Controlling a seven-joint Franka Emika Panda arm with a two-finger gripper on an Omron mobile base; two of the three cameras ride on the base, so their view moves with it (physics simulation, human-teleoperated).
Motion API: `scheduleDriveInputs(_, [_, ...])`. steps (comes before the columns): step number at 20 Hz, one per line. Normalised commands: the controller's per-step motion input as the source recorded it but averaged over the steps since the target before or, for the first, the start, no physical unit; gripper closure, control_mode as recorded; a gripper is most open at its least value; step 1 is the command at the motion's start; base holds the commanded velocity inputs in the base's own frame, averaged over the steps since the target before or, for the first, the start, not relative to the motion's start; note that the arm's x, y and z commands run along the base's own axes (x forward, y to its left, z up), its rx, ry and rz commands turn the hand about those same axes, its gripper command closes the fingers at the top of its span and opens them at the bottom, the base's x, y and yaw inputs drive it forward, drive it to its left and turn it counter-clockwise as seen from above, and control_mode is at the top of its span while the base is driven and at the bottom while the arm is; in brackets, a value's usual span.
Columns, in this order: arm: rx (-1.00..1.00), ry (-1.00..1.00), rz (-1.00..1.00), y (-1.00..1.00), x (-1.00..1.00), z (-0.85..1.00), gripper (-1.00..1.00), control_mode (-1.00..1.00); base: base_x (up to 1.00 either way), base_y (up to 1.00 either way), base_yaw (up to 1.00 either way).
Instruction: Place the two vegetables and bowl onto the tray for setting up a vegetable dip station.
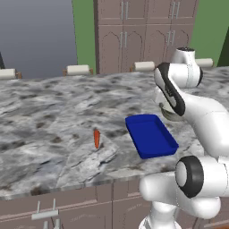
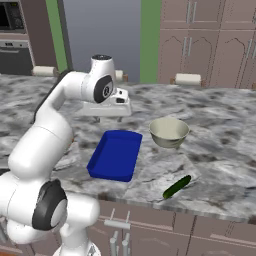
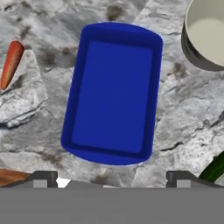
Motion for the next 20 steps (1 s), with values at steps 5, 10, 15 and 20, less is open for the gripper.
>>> scheduleDriveInputs(5, [-0.08, 0.09, 0.00, -0.22, 0.31, -0.11, -1.00, -1.00, 0.00, 0.00, 0.00])
scheduleDriveInputs(10, [-0.06, 0.02, 0.03, -0.25, 0.27, -0.15, -1.00, -1.00, 0.00, 0.00, 0.00])
scheduleDriveInputs(15, [-0.03, 0.00, 0.09, -0.25, 0.21, -0.19, -1.00, -1.00, 0.00, 0.00, 0.00])
scheduleDriveInputs(20, [0.00, 0.00, 0.15, -0.26, 0.22, -0.20, -1.00, -1.00, 0.00, 0.00, 0.00])
